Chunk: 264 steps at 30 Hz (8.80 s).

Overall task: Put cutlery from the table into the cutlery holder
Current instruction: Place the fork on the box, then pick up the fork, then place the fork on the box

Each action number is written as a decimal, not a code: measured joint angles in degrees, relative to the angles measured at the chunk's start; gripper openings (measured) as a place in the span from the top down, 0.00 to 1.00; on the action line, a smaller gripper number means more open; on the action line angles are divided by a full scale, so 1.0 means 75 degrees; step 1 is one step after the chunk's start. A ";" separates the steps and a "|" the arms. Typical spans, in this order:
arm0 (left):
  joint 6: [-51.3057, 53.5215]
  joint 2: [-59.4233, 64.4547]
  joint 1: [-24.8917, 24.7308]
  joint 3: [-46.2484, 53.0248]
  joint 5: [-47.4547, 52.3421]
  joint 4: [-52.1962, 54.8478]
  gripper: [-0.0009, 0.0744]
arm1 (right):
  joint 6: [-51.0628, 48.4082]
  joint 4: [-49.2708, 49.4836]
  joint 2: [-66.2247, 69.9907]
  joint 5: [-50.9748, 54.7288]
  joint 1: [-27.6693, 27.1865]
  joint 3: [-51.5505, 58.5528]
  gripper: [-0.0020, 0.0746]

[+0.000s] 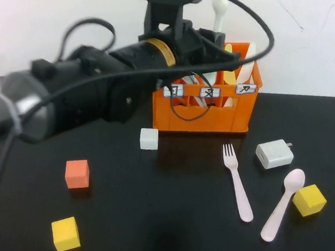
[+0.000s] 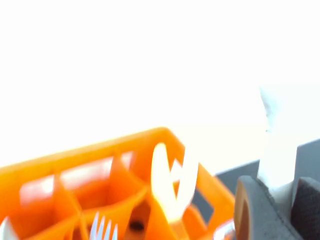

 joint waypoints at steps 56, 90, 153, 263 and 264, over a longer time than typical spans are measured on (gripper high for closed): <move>0.0657 0.2625 0.0586 -0.1060 -0.3466 -0.0298 0.44 | -0.0345 0.0110 0.0000 0.0247 0.0000 0.0000 0.98; 0.0843 -0.3237 0.0453 0.0951 0.6723 -0.0197 0.99 | -0.0028 0.0189 0.1796 0.1236 0.0059 -0.1248 0.98; -0.2355 -0.8175 0.0453 0.6777 0.5567 0.0747 0.99 | 0.3916 -0.3678 0.9687 0.1080 0.3827 -0.7339 0.50; -0.2253 -0.8175 0.0453 0.6777 0.5383 0.0747 0.99 | -0.0015 0.1793 1.0282 -0.5994 0.4060 -0.9472 0.80; -0.2253 -0.8175 0.0453 0.6777 0.5383 0.0747 0.99 | 0.0000 0.1807 1.0330 -0.6078 0.4103 -0.9472 0.80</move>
